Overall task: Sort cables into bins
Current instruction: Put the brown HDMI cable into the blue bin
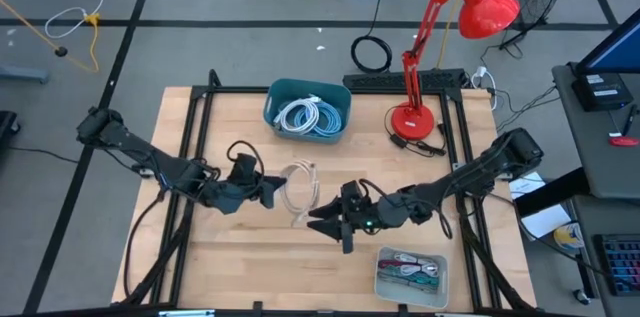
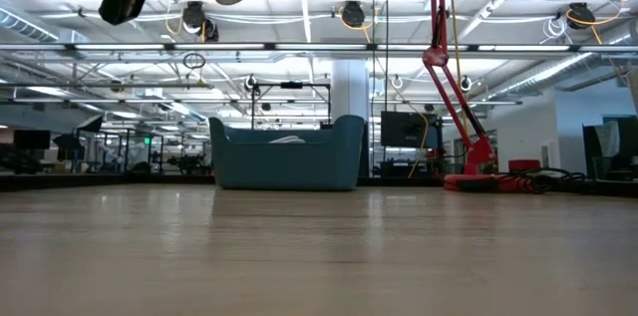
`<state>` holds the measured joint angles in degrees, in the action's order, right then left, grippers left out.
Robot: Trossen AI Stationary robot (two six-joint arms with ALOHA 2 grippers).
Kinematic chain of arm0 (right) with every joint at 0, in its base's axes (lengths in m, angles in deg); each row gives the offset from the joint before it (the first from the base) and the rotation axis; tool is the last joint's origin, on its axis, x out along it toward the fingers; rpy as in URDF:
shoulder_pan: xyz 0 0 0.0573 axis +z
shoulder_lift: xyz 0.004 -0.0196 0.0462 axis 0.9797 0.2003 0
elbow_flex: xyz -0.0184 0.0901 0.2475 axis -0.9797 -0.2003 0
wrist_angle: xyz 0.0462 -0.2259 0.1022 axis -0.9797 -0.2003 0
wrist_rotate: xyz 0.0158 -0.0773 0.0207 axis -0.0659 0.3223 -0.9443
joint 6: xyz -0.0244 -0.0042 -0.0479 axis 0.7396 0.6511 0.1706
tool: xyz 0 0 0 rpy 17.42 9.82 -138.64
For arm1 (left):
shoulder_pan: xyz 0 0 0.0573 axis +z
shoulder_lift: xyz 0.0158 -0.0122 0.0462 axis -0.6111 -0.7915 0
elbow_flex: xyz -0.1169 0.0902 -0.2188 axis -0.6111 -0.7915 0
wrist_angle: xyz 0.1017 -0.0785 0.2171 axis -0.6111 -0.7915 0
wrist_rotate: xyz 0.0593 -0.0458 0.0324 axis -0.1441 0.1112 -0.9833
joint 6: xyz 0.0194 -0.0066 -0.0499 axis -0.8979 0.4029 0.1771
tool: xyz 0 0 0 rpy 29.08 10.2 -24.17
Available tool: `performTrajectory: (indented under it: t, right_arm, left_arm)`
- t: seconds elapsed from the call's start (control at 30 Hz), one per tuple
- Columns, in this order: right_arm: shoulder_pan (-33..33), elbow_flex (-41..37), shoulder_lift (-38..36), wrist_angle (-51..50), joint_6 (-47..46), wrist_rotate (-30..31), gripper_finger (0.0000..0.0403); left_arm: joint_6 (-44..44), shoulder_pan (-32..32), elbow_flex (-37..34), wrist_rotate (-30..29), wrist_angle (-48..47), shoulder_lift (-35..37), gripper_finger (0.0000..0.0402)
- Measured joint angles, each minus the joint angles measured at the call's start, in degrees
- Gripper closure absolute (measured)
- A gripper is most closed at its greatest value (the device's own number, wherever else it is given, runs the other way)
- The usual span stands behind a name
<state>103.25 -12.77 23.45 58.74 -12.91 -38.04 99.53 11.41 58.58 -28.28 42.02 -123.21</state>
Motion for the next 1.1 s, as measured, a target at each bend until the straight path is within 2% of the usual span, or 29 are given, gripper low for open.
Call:
performTrajectory:
  t: [0.4,0.87,1.1]
  right_arm:
    - [0.0,0.0,0.0,0.2,0.5,-1.5,0.022]
    - [-0.4,0.0,-0.1,-7.4,-3.5,-3.0,0.022]
    - [-1.4,0.0,-0.1,-6.8,-3.6,-2.9,0.022]
  left_arm:
    - [1.2,-2.1,0.0,-0.5,-2.4,0.5,0.0389]
    - [1.2,-3.3,0.1,1.4,-2.7,0.9,0.0389]
    - [1.7,-4.2,5.3,0.8,-12.1,0.9,0.039]
